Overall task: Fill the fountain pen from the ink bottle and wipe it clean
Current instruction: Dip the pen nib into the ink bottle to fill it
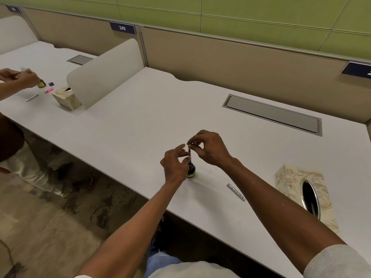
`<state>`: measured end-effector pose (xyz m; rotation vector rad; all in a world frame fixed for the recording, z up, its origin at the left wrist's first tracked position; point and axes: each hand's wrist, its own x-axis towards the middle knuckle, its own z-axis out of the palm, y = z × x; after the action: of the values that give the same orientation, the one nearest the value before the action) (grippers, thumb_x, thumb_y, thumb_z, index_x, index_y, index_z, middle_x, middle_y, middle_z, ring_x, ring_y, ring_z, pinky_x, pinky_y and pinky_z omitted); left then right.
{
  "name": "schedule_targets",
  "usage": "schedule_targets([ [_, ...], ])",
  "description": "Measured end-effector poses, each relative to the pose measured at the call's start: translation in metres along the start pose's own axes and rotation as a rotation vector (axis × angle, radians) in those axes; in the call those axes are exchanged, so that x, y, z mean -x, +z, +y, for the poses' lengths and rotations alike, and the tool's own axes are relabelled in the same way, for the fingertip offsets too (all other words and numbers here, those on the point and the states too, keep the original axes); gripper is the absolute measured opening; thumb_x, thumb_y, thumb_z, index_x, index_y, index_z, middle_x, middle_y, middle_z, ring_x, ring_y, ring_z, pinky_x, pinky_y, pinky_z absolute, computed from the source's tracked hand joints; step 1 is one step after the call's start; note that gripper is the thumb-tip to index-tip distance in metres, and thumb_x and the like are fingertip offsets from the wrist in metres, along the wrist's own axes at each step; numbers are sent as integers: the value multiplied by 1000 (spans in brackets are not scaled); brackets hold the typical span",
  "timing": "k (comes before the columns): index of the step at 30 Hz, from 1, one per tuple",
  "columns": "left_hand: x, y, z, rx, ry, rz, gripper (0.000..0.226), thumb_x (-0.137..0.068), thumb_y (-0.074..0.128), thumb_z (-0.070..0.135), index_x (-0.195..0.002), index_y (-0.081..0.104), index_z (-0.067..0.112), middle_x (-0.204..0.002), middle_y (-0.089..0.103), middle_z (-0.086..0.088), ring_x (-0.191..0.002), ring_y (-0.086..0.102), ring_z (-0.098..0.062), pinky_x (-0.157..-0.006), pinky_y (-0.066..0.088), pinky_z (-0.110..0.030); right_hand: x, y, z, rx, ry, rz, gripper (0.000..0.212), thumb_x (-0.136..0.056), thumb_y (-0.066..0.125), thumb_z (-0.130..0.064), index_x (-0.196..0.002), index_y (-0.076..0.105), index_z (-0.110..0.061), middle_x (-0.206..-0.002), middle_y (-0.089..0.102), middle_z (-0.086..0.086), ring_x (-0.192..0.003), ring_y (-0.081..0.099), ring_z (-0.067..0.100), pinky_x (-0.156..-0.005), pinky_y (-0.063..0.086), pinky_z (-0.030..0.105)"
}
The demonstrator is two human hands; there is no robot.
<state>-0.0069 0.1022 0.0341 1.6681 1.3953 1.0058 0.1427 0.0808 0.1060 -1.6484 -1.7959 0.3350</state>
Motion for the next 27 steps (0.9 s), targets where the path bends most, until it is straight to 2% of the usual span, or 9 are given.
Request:
schedule_targets([
  [5,-1,-4,3,47,-35,-7,47,-80,76,12,-122,66,30,-87,73,24,-109,66,-9,-105,44,-50,2,-3,1,-34,15,18,8,-84,74,-25,-89,79,-24,-87,71,-4,-75,68,8,-75,55,31],
  [9,-1,-8,9,94,-57,-37,43,-81,77,9,-121,69,24,-91,77,13,-102,69,-3,-102,50,-40,3,-6,2,-32,34,26,8,-84,73,-26,-89,79,-24,-86,71,-5,-76,68,8,-75,54,29],
  [20,3,-12,14,76,-47,-98,38,-79,78,9,-115,72,23,-88,77,17,-100,70,-2,-100,53,-40,14,-7,1,-45,55,43,8,-85,74,-24,-90,79,-24,-88,71,-5,-76,68,8,-74,52,25],
  [27,5,-15,19,69,-54,-103,37,-80,78,11,-114,72,24,-90,77,17,-101,69,1,-96,49,-27,18,-8,3,-87,64,90,7,-85,74,-23,-90,79,-22,-86,71,-4,-76,69,9,-74,56,33],
])
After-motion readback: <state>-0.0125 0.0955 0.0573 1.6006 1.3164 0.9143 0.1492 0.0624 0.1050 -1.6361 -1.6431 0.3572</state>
